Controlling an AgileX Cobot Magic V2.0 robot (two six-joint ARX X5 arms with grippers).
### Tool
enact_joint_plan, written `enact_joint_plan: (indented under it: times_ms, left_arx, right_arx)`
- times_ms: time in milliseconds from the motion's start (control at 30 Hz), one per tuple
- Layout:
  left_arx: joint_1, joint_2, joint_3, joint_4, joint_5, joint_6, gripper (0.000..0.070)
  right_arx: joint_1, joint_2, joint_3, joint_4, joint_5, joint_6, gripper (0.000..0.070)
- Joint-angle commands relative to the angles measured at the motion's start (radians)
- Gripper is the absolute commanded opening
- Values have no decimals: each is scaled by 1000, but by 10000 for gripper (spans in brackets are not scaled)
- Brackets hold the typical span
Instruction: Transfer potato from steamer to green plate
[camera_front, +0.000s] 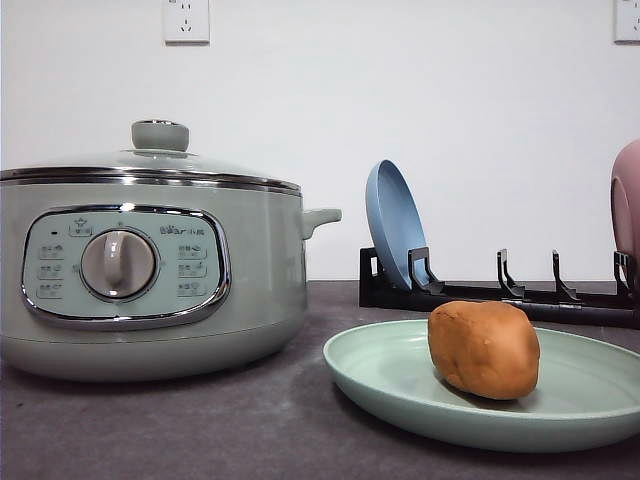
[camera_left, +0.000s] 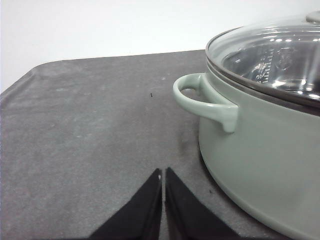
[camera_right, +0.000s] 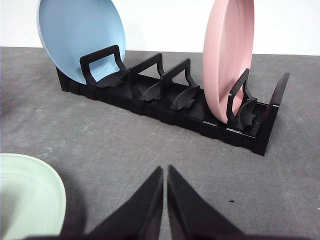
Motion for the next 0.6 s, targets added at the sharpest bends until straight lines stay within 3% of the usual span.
enact_joint_plan:
  times_ms: [0, 567]
  left_arx:
    - [2, -2, -20, -8, -1, -2, 2]
    - [2, -2, -20, -8, -1, -2, 2]
  right_arx:
    - [-2, -2, -5, 2, 0, 10, 0]
    - [-2, -2, -5, 2, 0, 10, 0]
